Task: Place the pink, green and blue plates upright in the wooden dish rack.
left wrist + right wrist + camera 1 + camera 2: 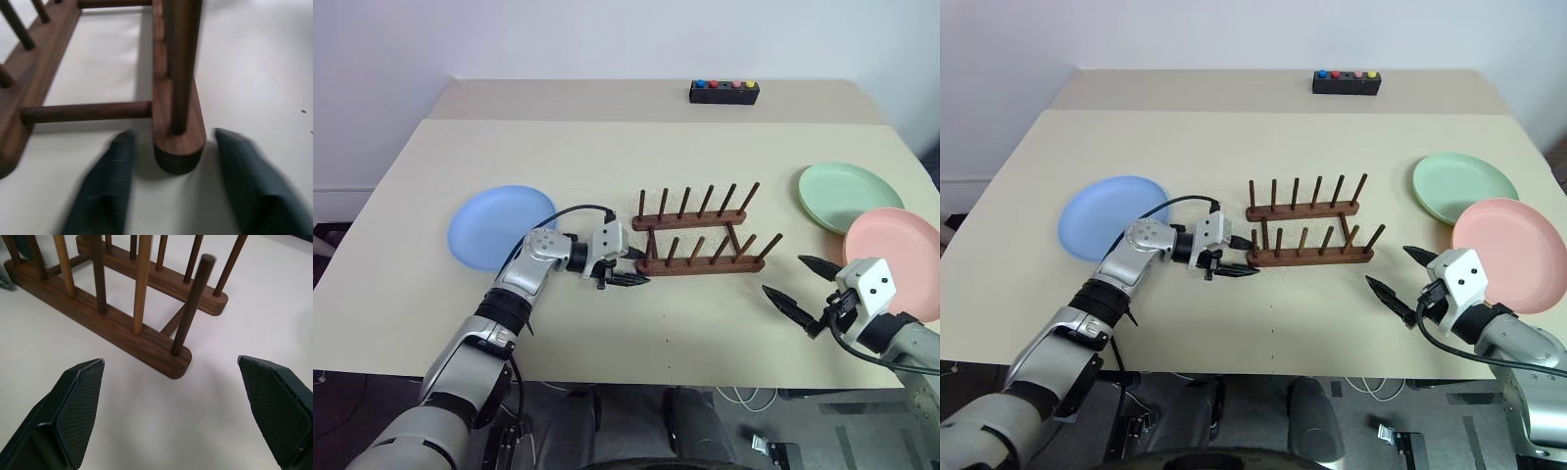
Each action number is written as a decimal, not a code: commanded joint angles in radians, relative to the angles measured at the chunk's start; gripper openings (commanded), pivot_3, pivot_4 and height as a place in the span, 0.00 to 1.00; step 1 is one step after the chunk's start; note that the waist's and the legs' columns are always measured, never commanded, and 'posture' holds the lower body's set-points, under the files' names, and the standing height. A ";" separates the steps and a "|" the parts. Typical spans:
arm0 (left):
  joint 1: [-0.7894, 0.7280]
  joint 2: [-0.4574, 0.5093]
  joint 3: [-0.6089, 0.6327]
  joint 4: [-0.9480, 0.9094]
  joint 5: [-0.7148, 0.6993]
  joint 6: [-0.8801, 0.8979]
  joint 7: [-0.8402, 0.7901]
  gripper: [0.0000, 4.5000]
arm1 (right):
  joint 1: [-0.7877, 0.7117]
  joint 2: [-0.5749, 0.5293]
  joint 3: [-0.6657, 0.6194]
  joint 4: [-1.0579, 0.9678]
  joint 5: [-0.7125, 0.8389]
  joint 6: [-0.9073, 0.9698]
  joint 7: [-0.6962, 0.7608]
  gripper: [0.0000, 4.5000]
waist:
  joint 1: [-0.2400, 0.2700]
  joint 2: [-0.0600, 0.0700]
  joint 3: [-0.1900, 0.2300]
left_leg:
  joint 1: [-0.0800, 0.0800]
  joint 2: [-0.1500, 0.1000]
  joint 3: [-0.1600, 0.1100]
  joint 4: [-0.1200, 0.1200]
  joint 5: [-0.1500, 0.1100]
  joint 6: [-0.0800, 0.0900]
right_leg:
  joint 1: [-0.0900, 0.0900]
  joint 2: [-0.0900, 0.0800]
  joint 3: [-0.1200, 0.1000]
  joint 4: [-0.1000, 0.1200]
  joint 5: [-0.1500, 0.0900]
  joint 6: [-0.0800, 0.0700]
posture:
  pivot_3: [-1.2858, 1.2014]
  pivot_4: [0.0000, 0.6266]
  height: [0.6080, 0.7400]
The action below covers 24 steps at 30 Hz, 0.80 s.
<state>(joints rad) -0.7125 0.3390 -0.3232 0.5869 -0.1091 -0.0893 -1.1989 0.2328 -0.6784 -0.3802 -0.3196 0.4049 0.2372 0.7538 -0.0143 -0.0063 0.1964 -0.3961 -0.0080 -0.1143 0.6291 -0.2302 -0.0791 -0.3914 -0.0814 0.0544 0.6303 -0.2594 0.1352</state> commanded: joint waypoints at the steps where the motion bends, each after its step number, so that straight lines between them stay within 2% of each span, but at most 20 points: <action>1: 0.027 0.022 0.049 -0.077 -0.012 0.030 0.030 0.98 | -0.001 -0.017 -0.013 -0.024 -0.002 -0.006 0.008 1.00 | -0.001 0.000 0.000 | 0.000 0.000 0.000 0.000 0.000 0.000 | 0.000 0.000 0.000 0.000 0.000 0.000 | 0.52 0.24 0.96; 6: 0.164 0.107 0.117 -0.314 -0.055 0.220 0.079 0.98 | 0.026 -0.028 -0.011 -0.037 -0.011 0.012 0.015 1.00 | -0.006 0.000 0.000 | 0.001 0.000 0.000 -0.001 0.000 0.000 | 0.000 0.000 0.000 0.000 0.001 0.001 | 0.52 0.24 0.96; 7: 0.202 0.130 0.130 -0.370 -0.062 0.250 0.087 1.00 | 0.029 -0.031 -0.012 -0.039 -0.010 0.016 0.019 0.94 | -0.006 0.000 0.000 | 0.001 0.000 0.000 -0.002 0.000 0.000 | 0.000 0.000 0.000 0.000 0.001 0.001 | 0.52 0.24 0.96; 9: 0.283 0.167 0.149 -0.479 -0.077 0.280 0.097 0.88 | 0.043 -0.041 -0.013 -0.050 -0.002 0.027 0.036 0.80 | -0.004 0.001 0.000 | 0.001 0.001 0.000 -0.002 0.000 0.000 | 0.000 0.000 0.000 0.000 0.000 0.001 | 0.52 0.24 0.96; 11: 0.339 0.190 0.153 -0.563 -0.094 0.310 0.098 0.72 | 0.055 -0.051 -0.011 -0.060 0.002 0.030 0.054 0.59 | 0.000 0.001 0.000 | 0.001 0.001 0.000 -0.002 0.000 0.000 | 0.000 0.000 0.000 0.000 0.000 -0.001 | 0.52 0.24 0.96; 14: 0.384 0.192 0.133 -0.666 -0.119 0.375 0.100 0.36 | 0.063 -0.067 0.015 -0.078 0.006 0.050 0.080 0.22 | 0.007 0.000 0.000 | 0.001 0.001 0.000 0.000 0.000 0.000 | 0.001 0.000 0.000 0.000 -0.001 -0.002 | 0.52 0.24 0.96; 16: 0.391 0.180 0.114 -0.695 -0.118 0.395 0.108 0.15 | 0.058 -0.075 0.048 -0.088 -0.007 0.071 0.085 0.02 | 0.006 0.000 0.000 | 0.001 0.000 0.000 0.001 0.000 0.000 | 0.002 -0.001 0.000 0.000 -0.001 -0.002 | 0.52 0.24 0.96; 17: 0.388 0.169 0.086 -0.695 -0.090 0.394 0.122 0.03 | 0.041 -0.072 0.078 -0.085 -0.033 0.066 0.073 0.00 | 0.004 0.000 0.000 | 0.001 0.000 0.000 0.001 0.000 0.000 | 0.002 -0.001 0.000 0.000 -0.001 -0.002 | 0.52 0.24 0.96; 20: 0.379 0.147 0.043 -0.686 -0.046 0.387 0.158 0.03 | -0.003 -0.061 0.128 -0.071 -0.082 0.057 0.036 0.00 | -0.001 0.000 0.000 | 0.001 0.000 0.000 0.000 0.000 0.000 | 0.001 0.000 0.000 0.000 -0.001 -0.002 | 0.52 0.24 0.96; 24: 0.354 0.068 -0.002 -0.638 0.011 0.388 0.257 0.03 | -0.095 -0.057 0.221 0.028 -0.223 0.052 -0.057 0.00 | 0.000 0.000 0.000 | 0.001 0.000 0.000 0.000 0.000 0.000 | 0.001 0.000 0.000 0.000 -0.001 -0.002 | 0.52 0.24 0.96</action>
<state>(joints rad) -0.3444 0.4114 -0.3135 -0.0471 -0.1179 0.3004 -0.9723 0.1503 -0.7390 -0.1676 -0.3071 0.2228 0.2992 0.7283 -0.0139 -0.0064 0.1965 -0.3951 -0.0077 -0.1142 0.6297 -0.2303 -0.0792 -0.3905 -0.0817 0.0544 0.6303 -0.2604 0.1330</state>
